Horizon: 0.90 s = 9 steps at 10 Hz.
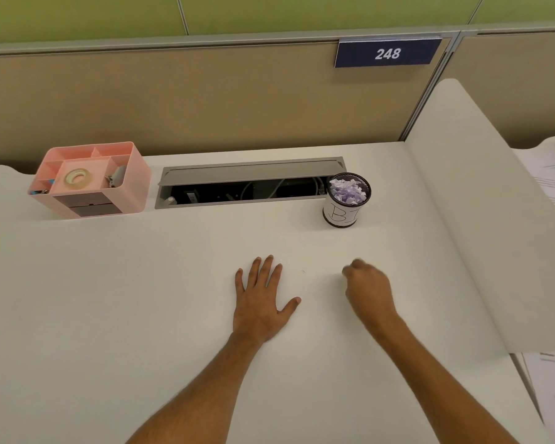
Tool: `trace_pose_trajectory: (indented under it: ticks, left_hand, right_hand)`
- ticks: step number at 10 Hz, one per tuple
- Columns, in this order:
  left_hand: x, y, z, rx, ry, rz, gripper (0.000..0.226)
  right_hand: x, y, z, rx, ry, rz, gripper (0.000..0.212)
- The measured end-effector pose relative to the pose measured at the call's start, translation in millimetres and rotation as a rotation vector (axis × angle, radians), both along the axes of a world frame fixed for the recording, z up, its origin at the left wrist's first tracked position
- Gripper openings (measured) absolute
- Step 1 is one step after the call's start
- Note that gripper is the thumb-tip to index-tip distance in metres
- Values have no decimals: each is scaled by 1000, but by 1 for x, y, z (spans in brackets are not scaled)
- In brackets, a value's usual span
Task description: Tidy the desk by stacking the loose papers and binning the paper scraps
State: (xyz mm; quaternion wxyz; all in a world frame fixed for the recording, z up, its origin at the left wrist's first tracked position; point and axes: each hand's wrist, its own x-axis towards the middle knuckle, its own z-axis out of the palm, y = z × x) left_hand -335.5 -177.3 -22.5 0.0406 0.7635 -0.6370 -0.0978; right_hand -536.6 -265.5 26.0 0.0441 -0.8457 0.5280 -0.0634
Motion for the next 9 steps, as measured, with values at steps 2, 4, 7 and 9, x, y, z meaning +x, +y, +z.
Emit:
trace_pose_trajectory:
  ticks: [2, 4, 7, 9]
  left_hand:
    - [0, 1, 3, 15, 9, -2, 84]
    - [1, 1, 2, 6, 20, 2, 83]
    - [1, 1, 4, 35, 13, -3, 84]
    - [0, 0, 5, 45, 5, -4, 84]
  right_hand:
    - [21, -85, 68, -216, -193, -159, 22]
    - [35, -136, 88, -133, -42, -121, 27]
    - [28, -143, 81, -202, -197, -132, 32]
    - [28, -122, 74, -327, -454, -129, 22]
